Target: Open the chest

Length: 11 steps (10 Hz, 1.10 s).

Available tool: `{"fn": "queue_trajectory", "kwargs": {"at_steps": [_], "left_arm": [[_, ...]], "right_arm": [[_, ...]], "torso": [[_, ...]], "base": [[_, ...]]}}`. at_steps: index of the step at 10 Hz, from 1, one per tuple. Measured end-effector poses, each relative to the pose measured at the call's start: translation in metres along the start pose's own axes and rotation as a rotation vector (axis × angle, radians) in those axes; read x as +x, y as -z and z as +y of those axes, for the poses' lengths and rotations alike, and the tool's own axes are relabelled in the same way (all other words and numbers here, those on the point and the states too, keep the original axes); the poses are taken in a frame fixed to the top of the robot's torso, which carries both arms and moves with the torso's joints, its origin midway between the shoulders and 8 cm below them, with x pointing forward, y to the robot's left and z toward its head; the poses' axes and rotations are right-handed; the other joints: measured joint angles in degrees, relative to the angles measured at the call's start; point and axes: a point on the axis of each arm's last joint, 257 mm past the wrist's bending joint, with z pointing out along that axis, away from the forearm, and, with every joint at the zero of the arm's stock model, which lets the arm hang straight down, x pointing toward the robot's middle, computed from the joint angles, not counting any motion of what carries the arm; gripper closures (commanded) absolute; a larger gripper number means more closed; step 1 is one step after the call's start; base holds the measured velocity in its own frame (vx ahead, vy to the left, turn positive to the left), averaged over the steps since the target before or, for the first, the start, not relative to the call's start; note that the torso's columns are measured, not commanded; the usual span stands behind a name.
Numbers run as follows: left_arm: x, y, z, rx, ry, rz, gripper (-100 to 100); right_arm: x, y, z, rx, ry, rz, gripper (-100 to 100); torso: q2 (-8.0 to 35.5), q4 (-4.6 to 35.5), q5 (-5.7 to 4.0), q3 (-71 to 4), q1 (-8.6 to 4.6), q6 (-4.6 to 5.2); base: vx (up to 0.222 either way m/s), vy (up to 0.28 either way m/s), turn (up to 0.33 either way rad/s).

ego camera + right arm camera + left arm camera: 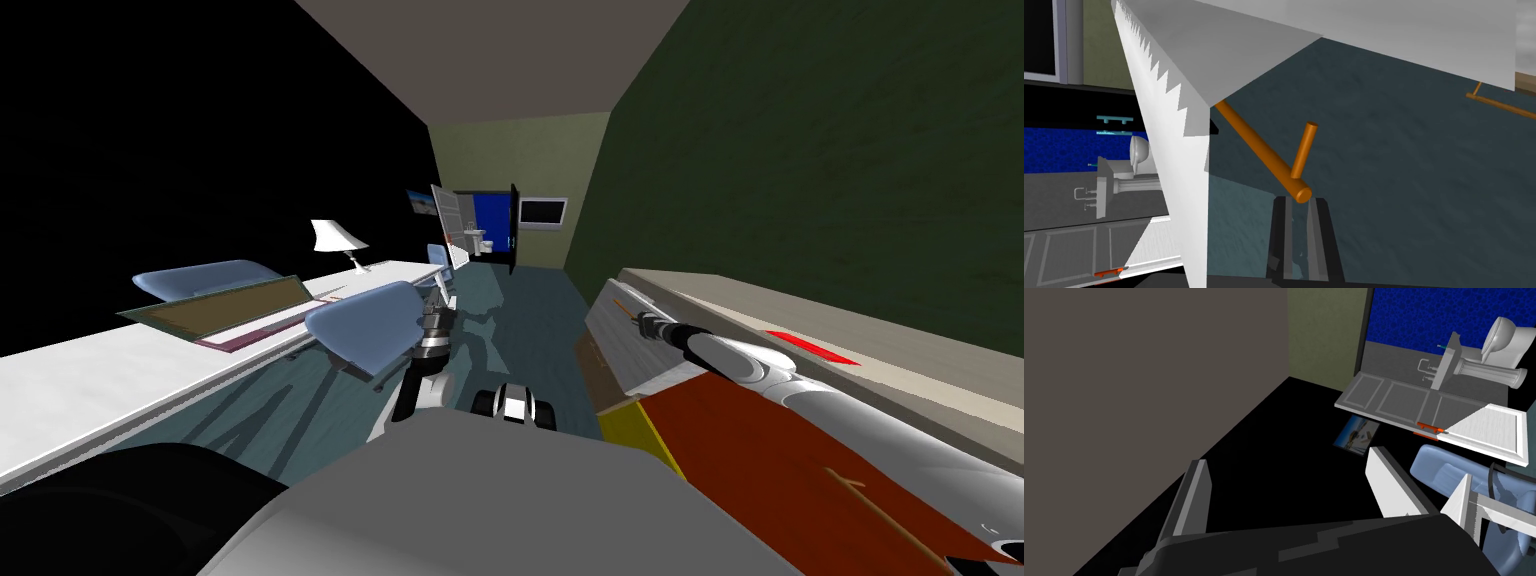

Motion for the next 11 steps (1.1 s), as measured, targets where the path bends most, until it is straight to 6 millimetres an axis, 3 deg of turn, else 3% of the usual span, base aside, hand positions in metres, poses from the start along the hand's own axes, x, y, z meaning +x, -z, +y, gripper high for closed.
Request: {"fn": "queue_trajectory", "kwargs": {"at_steps": [2, 7, 8, 11], "left_arm": [[-0.0001, 0.0, 0.0, 0.0, 0.0, 0.0, 0], [0.0, 0.0, 0.0, 0.0, 0.0, 0.0, 0], [-0.0001, 0.0, 0.0, 0.0, 0.0, 0.0, 0], [-0.0002, 0.0, 0.0, 0.0, -0.001, 0.0, 0]], "right_arm": [[-0.0013, 0.0, 0.0018, -0.006, -0.003, -0.003, 100], [0.0004, 0.0001, 0.0013, -0.006, -0.004, 0.001, 100], [0.0002, 0.0, 0.0014, -0.006, -0.004, 0.0, -100], [0.0064, 0.0049, -0.0039, -0.017, 0.001, 0.005, -100]], "torso": [[0.1, 0.1, 0.01, 0.0, -0.43, 0.04], [0.1, 0.1, 0.1, 0.1, 0.01, 0.0], [0.1, 0.1, 0.01, 0.1, -0.36, 0.02], [0.1, 0.1, -0.04, 0.1, -0.34, 0.01]], "base": [[-0.007, 0.117, 0.007], [-0.004, 0.173, 0.004], [0.032, -0.067, -0.013], [0.015, -0.118, -0.004]]}}
